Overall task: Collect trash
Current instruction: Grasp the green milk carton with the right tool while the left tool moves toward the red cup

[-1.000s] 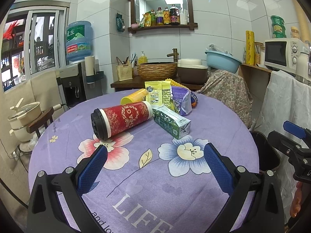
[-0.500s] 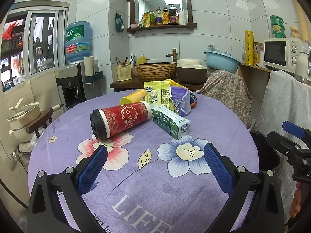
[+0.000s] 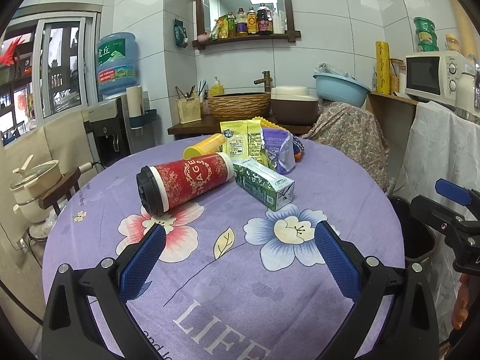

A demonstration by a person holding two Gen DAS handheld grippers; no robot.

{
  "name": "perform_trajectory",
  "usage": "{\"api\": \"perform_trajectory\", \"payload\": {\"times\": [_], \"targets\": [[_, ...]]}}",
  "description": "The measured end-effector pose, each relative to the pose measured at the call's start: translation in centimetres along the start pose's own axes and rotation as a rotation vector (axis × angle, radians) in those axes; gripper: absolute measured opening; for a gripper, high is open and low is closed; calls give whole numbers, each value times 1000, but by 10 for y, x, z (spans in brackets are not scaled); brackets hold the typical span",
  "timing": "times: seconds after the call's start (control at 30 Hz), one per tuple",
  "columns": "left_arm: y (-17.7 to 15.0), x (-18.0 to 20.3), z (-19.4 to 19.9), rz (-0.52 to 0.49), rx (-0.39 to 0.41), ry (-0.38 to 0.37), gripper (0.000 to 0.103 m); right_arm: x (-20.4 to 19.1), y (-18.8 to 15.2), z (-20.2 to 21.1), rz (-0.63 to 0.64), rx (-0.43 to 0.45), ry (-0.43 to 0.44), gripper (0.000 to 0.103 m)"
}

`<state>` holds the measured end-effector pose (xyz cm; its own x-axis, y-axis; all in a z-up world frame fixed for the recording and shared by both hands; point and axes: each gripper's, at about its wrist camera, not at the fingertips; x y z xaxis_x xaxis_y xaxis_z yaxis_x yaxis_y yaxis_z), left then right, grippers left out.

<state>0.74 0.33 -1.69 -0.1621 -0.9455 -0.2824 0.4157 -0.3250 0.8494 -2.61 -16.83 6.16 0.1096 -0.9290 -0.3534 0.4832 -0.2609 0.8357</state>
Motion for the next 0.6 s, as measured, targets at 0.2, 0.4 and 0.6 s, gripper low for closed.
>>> {"api": "perform_trajectory", "payload": {"times": [0.2, 0.4, 0.6], "targets": [[-14, -8, -14, -39, -33, 1, 98, -3, -1, -31, 25, -115, 31, 98], [-24, -35, -37, -121, -117, -12, 98, -16, -1, -84, 71, -294, 96, 98], [-13, -69, -62, -115, -155, -81, 98, -44, 15, -131, 133, -375, 142, 98]]}}
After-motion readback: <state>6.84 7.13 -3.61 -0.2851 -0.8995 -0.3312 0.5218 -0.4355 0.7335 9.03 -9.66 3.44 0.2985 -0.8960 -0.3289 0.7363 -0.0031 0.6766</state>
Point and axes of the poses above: each gripper's, at about its wrist camera, not at the fingertips, and z roughly against the way its jaws point, x to its right, y to its top, and after that the axes turned 14 degrees about -z, right-handed
